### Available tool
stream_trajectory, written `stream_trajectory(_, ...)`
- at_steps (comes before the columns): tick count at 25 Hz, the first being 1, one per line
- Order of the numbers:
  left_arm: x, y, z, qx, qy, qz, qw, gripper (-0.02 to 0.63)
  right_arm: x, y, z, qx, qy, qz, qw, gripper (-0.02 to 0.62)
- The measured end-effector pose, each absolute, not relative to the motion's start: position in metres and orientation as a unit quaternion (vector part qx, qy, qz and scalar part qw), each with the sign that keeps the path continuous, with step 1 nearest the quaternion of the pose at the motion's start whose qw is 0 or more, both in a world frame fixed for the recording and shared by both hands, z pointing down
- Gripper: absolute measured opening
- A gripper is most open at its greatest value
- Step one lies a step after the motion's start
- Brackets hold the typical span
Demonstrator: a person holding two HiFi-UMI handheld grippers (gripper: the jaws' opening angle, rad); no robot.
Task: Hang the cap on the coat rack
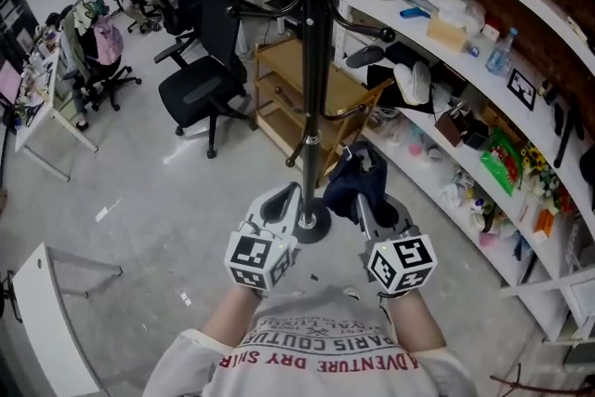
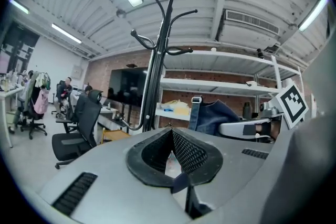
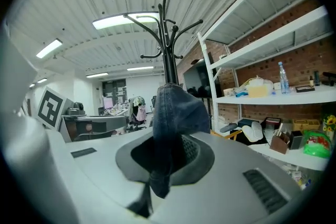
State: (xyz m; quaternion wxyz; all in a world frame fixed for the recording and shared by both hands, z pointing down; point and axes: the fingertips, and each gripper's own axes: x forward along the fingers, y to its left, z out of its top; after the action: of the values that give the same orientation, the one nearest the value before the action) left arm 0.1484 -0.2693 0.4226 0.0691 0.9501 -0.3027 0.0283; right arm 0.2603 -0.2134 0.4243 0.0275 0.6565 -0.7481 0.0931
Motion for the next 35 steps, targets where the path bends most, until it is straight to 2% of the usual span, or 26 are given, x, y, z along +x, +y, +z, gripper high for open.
stream_trajectory(12,0.185,-0.260,0.399,0.911,-0.409,0.007,0.049,0.006,0.305,-0.224,0.369,0.565,-0.824,0.042,0.022,0.025)
stream_trajectory(26,0.194,-0.252,0.393,0.886,-0.463,0.009,0.032,0.006,0.316,-0.229,0.254,0.501,-0.863,-0.066,-0.020,0.025)
stream_trajectory(35,0.189,-0.258,0.401,0.884,-0.466,0.015,0.037,0.006,0.313,-0.256,0.217,0.493,-0.865,-0.081,-0.034,0.025)
